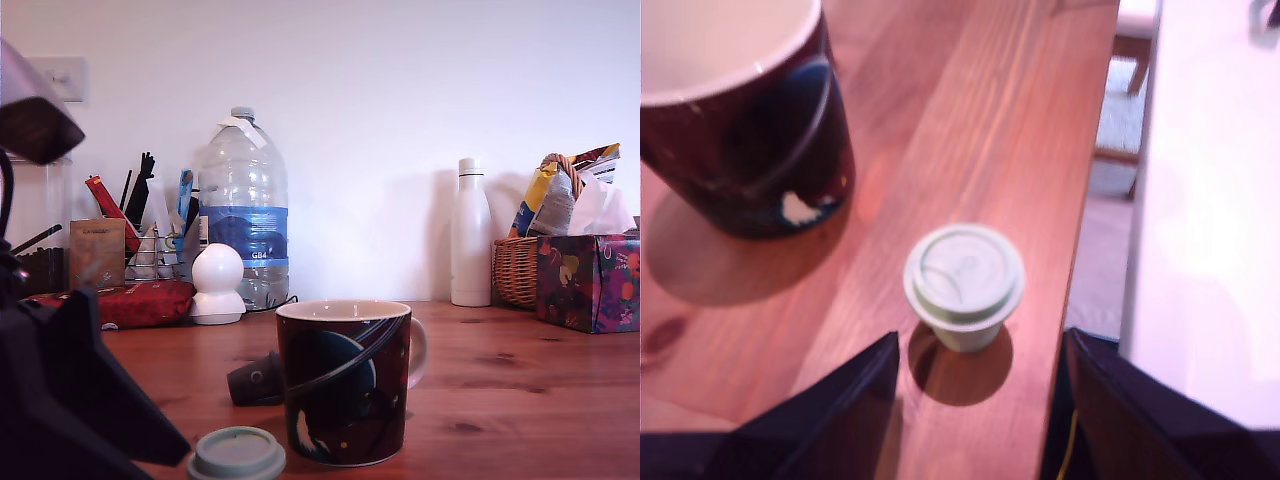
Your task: Pick up the coffee capsules from the table one by one and drop them inside the nearest coffee cup
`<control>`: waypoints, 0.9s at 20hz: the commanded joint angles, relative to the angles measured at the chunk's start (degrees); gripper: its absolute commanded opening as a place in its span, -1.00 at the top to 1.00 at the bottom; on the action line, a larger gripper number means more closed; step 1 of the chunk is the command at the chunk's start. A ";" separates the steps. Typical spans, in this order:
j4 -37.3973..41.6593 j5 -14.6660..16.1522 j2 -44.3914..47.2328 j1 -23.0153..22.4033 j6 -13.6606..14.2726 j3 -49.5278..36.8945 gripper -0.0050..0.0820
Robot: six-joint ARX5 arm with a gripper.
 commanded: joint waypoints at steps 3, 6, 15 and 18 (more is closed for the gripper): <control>-2.67 0.17 5.46 -0.33 0.52 4.35 -0.23; -4.42 -0.48 8.31 -0.31 0.96 6.58 -0.23; -5.53 -1.53 10.05 -0.31 2.56 8.52 -0.22; -5.60 -1.88 10.05 -0.31 3.52 9.07 -0.22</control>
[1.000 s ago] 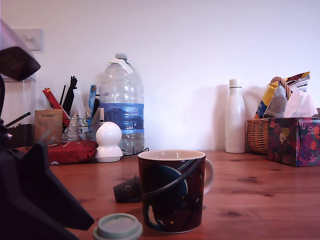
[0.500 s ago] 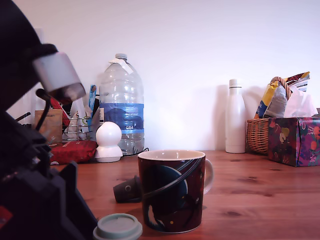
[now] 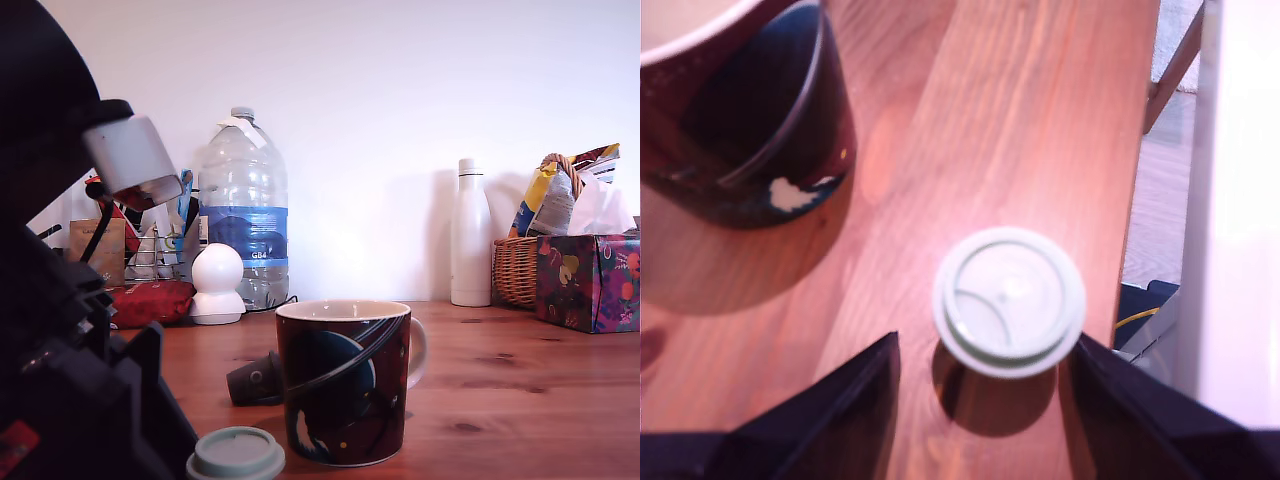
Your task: Pick up the coffee capsules from the table one by one and drop them inside the nearest coffee cup
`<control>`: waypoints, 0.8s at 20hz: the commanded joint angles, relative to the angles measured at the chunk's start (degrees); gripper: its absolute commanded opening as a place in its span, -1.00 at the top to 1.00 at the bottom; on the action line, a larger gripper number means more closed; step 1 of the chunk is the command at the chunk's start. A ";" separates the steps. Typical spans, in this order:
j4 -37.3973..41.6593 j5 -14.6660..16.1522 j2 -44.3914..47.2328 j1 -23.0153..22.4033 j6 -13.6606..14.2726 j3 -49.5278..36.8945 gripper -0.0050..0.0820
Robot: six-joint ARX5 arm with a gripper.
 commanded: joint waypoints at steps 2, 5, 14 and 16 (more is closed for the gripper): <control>-0.33 -0.33 0.57 -0.26 0.87 1.86 -0.22; -1.03 -0.33 1.31 -0.28 1.14 2.51 -0.22; -3.52 -0.26 4.15 -0.66 1.77 4.70 0.02; -3.63 -0.24 4.15 -0.87 2.14 4.70 0.24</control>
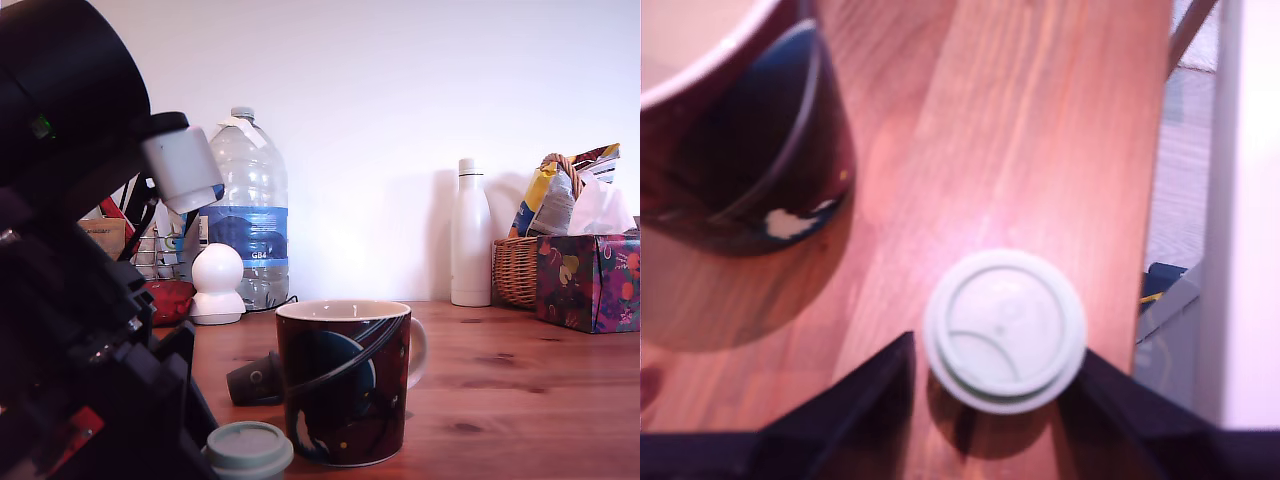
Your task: Pick up the coffee capsules from the table one by one and drop them inside the nearest coffee cup
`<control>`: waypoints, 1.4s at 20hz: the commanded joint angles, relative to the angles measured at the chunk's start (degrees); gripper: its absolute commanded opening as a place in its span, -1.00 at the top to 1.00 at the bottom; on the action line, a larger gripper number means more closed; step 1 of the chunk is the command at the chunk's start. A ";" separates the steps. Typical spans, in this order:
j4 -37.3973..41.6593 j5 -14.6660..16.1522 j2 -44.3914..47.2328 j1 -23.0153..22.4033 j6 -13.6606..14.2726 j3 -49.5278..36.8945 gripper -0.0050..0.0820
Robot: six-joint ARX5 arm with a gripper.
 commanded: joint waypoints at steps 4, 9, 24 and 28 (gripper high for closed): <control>0.13 0.11 0.24 -0.28 0.74 0.15 0.57; 0.09 0.09 0.24 -0.26 0.76 0.15 0.64; 2.62 7.54 -10.82 -0.22 0.52 0.66 0.64; 2.40 4.68 -16.57 0.70 0.68 0.68 0.64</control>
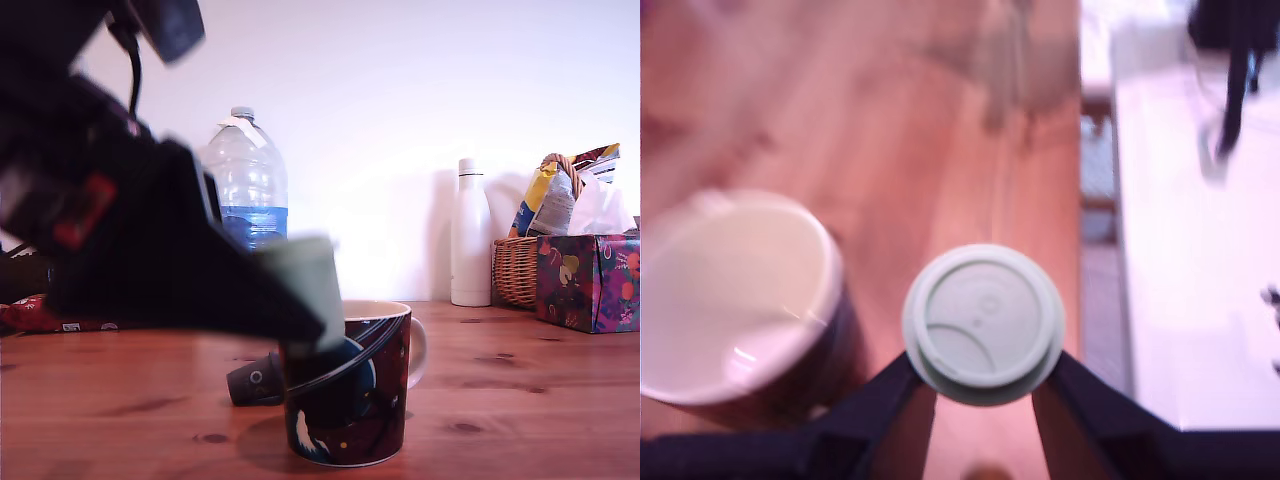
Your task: Pick up the coffee capsules from the table one by one and drop them inside the nearest coffee cup
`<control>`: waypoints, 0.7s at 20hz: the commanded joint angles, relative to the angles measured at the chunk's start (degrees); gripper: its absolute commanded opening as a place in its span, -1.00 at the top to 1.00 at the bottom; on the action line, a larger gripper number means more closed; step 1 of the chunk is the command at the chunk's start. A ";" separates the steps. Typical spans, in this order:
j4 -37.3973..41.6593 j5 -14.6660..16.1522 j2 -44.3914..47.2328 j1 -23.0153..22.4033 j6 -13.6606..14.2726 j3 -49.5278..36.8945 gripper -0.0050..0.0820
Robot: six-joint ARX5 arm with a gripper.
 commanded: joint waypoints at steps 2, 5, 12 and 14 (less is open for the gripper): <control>0.22 -3.08 -2.27 1.49 0.52 0.57 0.64; -0.46 -5.79 -2.93 3.93 -0.13 0.66 0.64; -1.29 -5.79 -2.84 6.99 -2.56 1.70 0.64; -2.97 -5.75 -2.32 6.99 -2.56 3.54 0.64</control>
